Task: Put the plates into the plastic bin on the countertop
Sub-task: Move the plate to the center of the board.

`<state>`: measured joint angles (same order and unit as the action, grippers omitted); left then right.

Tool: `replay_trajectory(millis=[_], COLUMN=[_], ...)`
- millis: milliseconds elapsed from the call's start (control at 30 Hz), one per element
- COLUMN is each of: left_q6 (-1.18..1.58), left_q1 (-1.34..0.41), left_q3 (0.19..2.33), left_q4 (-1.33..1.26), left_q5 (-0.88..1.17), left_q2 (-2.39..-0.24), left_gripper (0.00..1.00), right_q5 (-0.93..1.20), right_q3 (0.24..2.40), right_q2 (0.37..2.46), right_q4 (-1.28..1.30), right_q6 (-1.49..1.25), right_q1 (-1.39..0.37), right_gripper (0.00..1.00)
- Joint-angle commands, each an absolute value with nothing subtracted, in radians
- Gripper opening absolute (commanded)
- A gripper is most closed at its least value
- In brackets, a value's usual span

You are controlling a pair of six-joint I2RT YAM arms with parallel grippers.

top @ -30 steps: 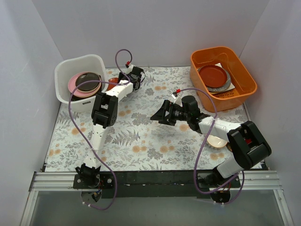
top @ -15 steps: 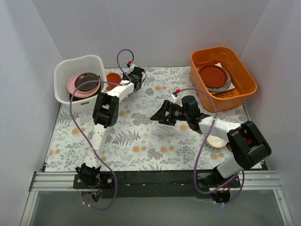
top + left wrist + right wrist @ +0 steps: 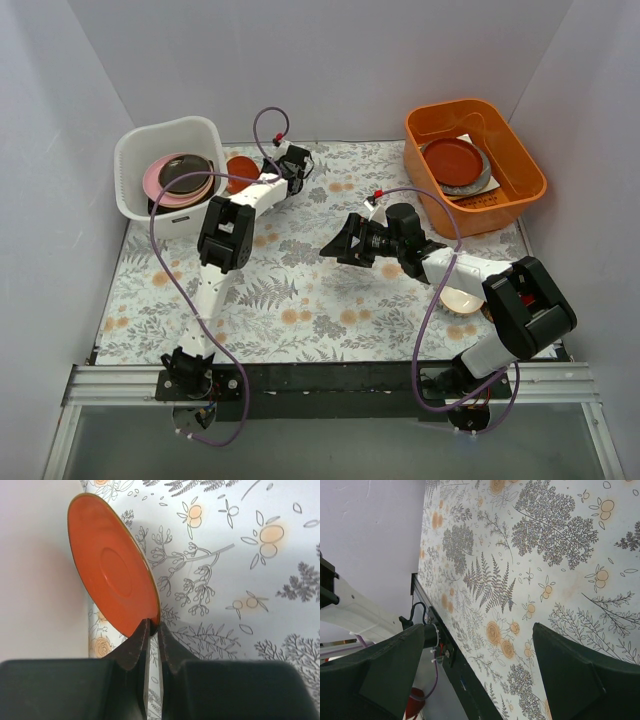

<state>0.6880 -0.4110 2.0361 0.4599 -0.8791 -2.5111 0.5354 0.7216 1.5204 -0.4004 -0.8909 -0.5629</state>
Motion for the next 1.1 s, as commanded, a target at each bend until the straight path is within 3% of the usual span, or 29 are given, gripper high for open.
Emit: replay_trajectory(millis=[0,433,633,1067], left_q6=[0.689,0.779,0.929,0.969], left_q1=[-0.457,-0.589,-0.63,-0.781], left_q3=[1.971,1.758,1.72,1.623], left_q4=[0.488,0.604,0.755,0.87], left_q5=[-0.88,-0.853,-0.743,-0.756], left_q2=[-2.451,-2.263,-2.177,-2.086], left_gripper=[0.0,0.0,0.0,0.02], right_q5=[0.555,0.555,0.549,0.551], right_q3=[0.71,0.707,0.701,0.681], right_q2=[1.52,1.516,1.505,1.488], right_q4=[-0.428,-0.414,-0.4,-0.396], right_q6=[-0.888,-0.879,-0.871,-0.879], right_q1=[-0.558,-0.558,-0.558,-0.558], right_gripper=[0.96,0.96,0.96,0.96])
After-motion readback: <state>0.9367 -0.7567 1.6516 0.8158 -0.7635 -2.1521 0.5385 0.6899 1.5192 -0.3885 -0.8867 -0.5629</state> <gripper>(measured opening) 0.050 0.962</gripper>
